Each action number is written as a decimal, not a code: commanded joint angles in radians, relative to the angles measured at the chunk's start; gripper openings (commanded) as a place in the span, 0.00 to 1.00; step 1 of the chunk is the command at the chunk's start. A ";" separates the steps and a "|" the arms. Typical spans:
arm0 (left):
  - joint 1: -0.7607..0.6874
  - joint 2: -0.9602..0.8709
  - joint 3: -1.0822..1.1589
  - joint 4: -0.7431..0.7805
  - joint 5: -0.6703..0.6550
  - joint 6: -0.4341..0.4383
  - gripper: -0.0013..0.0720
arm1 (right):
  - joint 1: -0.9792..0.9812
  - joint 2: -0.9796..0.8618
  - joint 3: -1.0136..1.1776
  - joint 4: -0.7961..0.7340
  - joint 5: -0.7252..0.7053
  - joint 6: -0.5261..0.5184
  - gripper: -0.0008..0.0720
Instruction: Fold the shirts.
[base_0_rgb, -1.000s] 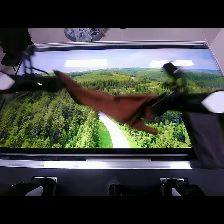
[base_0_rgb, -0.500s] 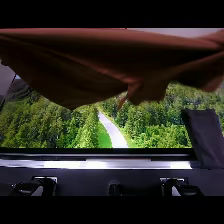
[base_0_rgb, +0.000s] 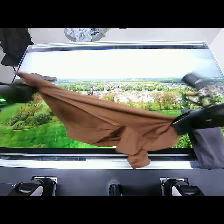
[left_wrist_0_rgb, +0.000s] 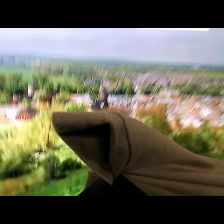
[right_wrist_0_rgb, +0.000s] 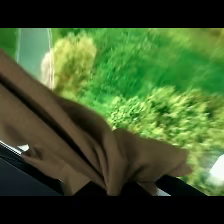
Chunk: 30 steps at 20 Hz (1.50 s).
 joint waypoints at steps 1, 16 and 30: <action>0.000 -0.115 -0.224 -0.082 0.226 -0.002 0.07 | 0.000 -0.097 -0.285 0.039 -0.389 -0.014 0.08; 0.135 -0.596 0.083 -0.027 -0.118 0.003 0.87 | -0.178 -0.396 -0.124 0.412 -0.560 -0.193 0.80; 0.053 -0.504 -0.414 -0.341 -0.004 0.142 0.82 | -0.385 -0.356 -0.320 0.237 -0.171 -0.229 0.86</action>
